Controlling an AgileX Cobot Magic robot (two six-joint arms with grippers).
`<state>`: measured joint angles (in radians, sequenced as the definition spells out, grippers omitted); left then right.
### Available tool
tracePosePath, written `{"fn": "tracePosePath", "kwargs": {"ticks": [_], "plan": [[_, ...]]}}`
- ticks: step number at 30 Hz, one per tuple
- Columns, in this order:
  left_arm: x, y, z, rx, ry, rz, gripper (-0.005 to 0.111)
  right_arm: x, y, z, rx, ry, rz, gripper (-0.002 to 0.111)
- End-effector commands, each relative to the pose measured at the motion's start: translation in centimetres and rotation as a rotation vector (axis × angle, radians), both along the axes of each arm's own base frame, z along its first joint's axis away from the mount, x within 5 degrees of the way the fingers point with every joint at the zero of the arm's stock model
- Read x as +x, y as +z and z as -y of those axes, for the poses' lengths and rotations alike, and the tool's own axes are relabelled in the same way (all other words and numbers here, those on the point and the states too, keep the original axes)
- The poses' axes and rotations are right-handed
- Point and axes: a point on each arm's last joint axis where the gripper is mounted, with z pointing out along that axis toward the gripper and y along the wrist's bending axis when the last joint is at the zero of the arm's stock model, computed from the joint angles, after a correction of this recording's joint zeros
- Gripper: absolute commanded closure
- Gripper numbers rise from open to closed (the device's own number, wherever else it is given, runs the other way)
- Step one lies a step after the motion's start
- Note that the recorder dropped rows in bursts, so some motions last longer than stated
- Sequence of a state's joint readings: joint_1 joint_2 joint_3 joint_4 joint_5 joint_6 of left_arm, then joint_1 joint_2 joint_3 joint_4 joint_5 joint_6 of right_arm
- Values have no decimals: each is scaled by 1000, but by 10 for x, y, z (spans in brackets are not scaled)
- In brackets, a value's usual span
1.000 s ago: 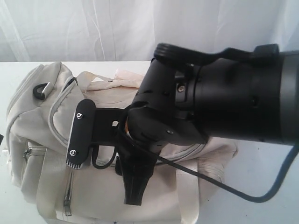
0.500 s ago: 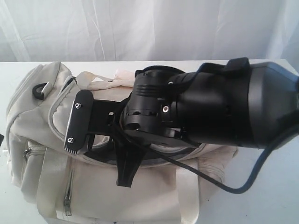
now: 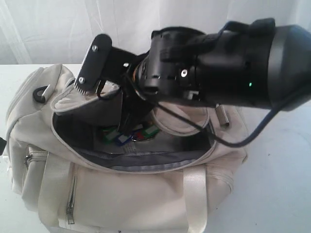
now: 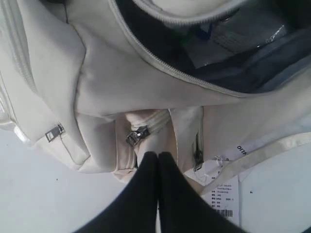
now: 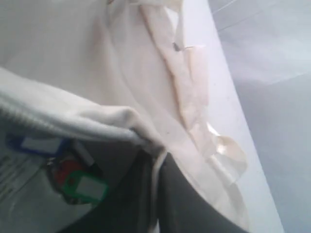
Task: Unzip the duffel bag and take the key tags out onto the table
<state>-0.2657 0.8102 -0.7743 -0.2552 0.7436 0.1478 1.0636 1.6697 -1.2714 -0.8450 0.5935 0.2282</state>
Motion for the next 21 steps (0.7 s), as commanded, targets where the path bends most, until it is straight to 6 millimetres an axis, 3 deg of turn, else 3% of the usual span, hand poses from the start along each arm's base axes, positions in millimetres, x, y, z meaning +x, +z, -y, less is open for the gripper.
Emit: {"fn": "tracePosePath", "kwargs": {"ticks": [1,6,12,20,21], "plan": [[-3,0,1,-17,-12,-6,107,29,25,6,117,-21,62,108],[-3,0,1,-17,-12,-6,107,66,35,11,141,-92,99,108],[-3,0,1,-20,-12,-7,107,108,25,3,89,-104,138,108],[-2,0,1,-21,-12,-5,107,173,13,0,145,-145,135,108],[-2,0,1,-21,-12,-5,107,188,9,2,149,-145,123,108]]}}
